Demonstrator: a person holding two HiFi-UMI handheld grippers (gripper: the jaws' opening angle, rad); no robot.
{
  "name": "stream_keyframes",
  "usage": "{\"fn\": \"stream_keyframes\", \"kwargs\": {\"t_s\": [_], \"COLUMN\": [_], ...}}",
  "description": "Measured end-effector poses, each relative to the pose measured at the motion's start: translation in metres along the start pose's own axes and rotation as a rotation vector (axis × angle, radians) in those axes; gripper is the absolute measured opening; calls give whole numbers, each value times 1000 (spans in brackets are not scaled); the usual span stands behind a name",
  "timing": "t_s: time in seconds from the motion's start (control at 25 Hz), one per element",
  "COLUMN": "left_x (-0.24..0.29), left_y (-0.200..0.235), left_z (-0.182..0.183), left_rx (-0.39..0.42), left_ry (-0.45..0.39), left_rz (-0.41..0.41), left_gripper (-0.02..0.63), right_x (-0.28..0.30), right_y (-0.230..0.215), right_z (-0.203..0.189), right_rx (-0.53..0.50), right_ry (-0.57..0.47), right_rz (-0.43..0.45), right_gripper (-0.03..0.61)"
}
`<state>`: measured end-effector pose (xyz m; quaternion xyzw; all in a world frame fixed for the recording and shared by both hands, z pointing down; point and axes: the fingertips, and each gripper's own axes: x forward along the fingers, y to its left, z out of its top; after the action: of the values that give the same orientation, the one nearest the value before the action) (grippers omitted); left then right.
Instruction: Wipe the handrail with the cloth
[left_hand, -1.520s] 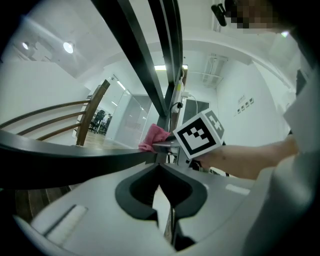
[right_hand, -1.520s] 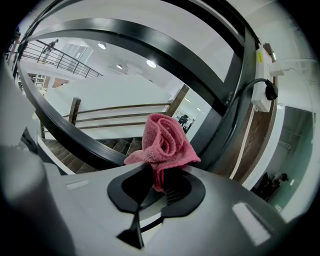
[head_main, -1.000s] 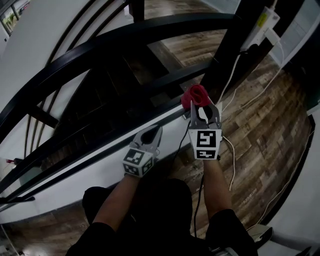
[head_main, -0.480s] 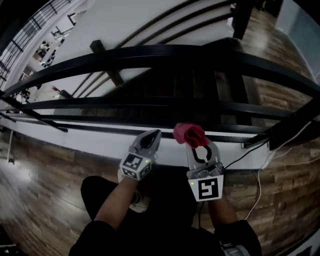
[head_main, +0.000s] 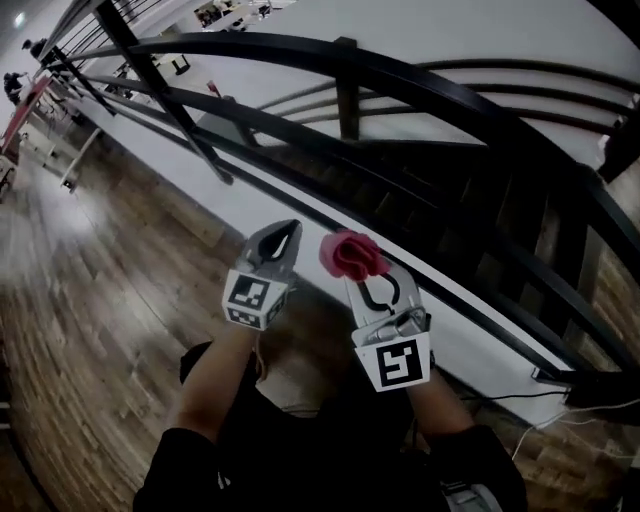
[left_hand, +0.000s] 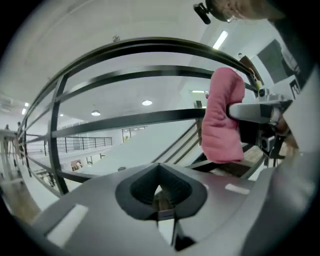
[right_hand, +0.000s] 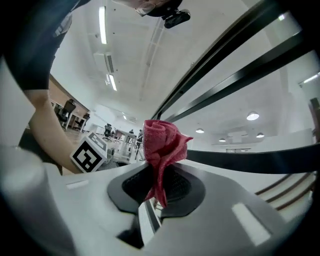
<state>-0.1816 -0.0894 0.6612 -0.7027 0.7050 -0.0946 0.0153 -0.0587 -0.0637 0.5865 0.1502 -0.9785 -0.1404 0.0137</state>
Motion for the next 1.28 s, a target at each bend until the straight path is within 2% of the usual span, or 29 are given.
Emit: {"fn": "stream_keyframes", "kwargs": {"t_s": [0.08, 0.16, 0.2, 0.32, 0.4, 0.6, 0.84, 0.96, 1.08, 1.16, 1.28], "left_x": [-20, -47, -62, -91, -94, -75, -52, -42, -39, -35, -28], "left_y": [39, 81, 104, 172, 202, 242, 280, 302, 314, 321, 329], "left_z": [-1, -11, -19, -36, -49, -100, -144, -166, -186, -198, -214], "left_rx": [107, 146, 129, 10, -38, -139, -147, -190, -232, -260, -306], "left_ry": [43, 71, 71, 28, 8, 6, -1, -2, 8, 11, 18], "left_rz": [5, 36, 66, 195, 228, 198, 166, 170, 163, 155, 145], "left_gripper": [0, 0, 0, 0, 0, 0, 0, 0, 0, 0, 0], "right_x": [35, 67, 83, 136, 175, 268, 358, 393, 417, 433, 459], "right_y": [23, 52, 66, 96, 109, 138, 169, 178, 174, 163, 144], "right_z": [2, -1, -3, 0, 1, -29, -93, -126, -164, -192, -220], "right_rx": [-6, -7, -14, -61, -89, -148, -136, -100, -28, 91, 341], "right_ry": [-7, -5, -3, 3, 15, 85, 225, 291, 391, 468, 552], "right_rz": [47, 95, 117, 160, 178, 217, 238, 228, 179, 132, 60], "right_gripper": [46, 46, 46, 46, 46, 46, 46, 46, 46, 46, 46]}}
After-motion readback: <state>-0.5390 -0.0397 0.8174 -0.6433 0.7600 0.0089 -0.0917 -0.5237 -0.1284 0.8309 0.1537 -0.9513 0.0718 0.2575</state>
